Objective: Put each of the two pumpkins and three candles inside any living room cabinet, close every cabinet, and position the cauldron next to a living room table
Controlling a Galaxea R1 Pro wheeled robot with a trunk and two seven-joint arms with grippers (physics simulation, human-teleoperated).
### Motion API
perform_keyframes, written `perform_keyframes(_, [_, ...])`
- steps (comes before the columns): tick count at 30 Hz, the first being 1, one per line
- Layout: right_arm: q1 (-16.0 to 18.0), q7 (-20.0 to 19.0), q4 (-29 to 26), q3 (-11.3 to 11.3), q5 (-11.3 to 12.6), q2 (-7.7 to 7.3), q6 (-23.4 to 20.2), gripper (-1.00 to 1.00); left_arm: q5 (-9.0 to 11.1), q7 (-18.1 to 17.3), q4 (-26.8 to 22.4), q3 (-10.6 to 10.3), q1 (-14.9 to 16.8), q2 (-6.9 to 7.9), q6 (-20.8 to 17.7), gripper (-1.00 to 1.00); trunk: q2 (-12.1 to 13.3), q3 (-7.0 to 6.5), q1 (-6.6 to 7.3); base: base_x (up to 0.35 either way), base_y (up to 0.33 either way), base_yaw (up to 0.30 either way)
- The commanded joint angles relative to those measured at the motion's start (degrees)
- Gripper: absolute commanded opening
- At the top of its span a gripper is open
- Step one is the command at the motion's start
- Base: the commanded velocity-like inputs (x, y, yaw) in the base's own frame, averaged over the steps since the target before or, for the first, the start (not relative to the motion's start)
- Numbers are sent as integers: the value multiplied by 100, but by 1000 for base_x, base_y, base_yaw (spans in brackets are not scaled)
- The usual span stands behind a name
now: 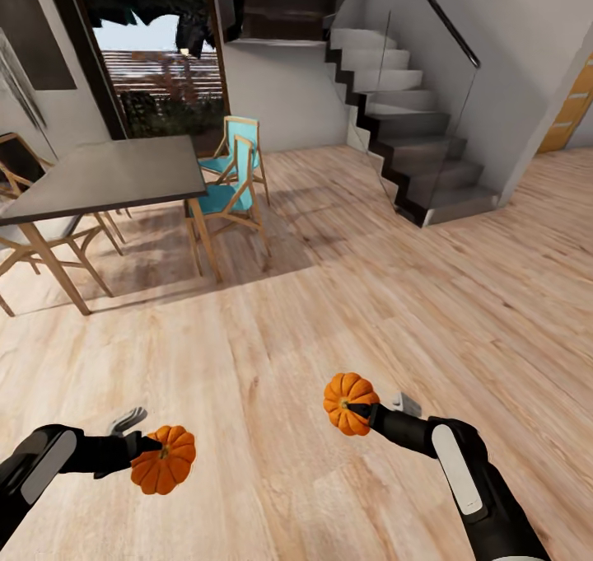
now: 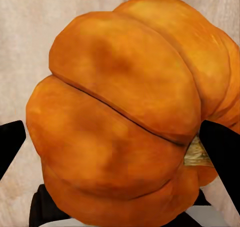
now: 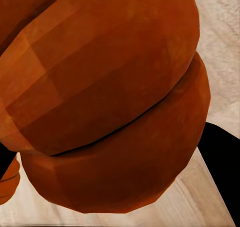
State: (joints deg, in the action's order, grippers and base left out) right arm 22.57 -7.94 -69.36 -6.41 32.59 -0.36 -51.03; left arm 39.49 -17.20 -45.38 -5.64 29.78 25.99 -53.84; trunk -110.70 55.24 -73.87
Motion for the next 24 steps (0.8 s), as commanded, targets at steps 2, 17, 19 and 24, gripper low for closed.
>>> perform_keyframes(2, [1,-46,-6,-10,-43,1,-22,-100,0,79,2,-17,3,3,23,-100,80,-32,45,0,0,281])
perform_keyframes(17, [1,-42,28,-23,5,9,23,-100,5,410,2,-16,5,-6,60,-100,681,-303,375,0,0,283])
perform_keyframes(19, [1,-41,31,-21,3,13,23,-100,6,410,3,-16,5,-6,60,-100,761,-342,419,0,0,290])
perform_keyframes(24, [1,-41,64,-10,-12,18,20,-100,1,410,3,-16,5,-8,59,-100,962,-442,528,0,0,291])
